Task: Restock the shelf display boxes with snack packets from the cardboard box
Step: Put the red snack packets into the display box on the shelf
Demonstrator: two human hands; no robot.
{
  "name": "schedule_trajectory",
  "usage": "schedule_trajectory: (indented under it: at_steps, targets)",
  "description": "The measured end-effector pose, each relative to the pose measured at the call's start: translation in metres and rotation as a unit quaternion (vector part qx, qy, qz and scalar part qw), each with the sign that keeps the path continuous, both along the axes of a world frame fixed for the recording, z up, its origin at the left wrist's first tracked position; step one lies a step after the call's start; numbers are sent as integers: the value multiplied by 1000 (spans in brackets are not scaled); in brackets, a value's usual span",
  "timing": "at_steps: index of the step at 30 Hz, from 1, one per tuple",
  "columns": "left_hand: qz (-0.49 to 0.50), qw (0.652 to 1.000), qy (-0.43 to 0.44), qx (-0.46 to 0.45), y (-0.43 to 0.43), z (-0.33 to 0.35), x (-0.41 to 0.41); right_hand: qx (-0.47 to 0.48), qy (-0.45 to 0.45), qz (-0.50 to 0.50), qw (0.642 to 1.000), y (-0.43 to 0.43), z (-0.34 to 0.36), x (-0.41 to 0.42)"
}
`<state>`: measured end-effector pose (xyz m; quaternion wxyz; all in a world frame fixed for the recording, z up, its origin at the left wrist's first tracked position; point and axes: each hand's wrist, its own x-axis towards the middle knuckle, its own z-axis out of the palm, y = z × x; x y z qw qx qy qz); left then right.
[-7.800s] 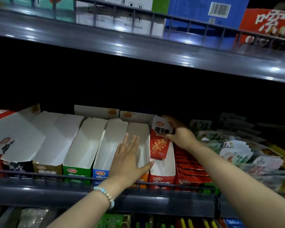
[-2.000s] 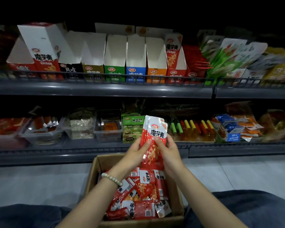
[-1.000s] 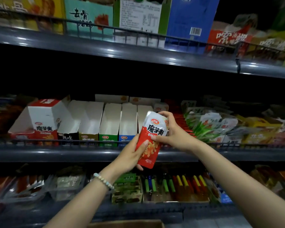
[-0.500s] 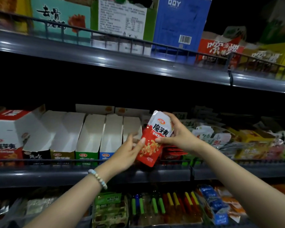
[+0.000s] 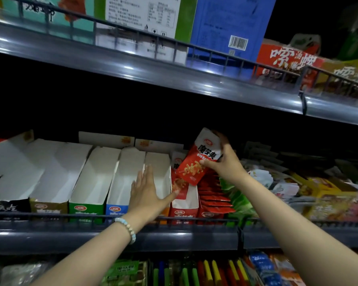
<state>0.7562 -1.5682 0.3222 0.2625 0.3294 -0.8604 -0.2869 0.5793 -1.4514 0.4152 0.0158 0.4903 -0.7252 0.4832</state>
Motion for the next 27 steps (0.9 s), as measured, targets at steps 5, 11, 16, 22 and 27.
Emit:
schedule_trajectory:
  at_steps: [5, 11, 16, 22, 27]
  targets:
    - [36, 999, -10, -29, -1, -12, -7, 69, 63, -1, 996, -23, -17, 0]
    - [36, 998, -19, -55, -3, -16, -6, 207, 165, -83, 961, -44, -41, -8]
    - [37, 997, -23, -68, -3, -17, -7, 254, 308, -113, 910, -49, -47, -4]
    - [38, 997, -26, -64, -2, -16, -6, 266, 305, -113, 907, -53, -48, -4]
    - [26, 997, -28, -63, 0, -12, -1, 270, 234, -99, 929, -44, -45, 4]
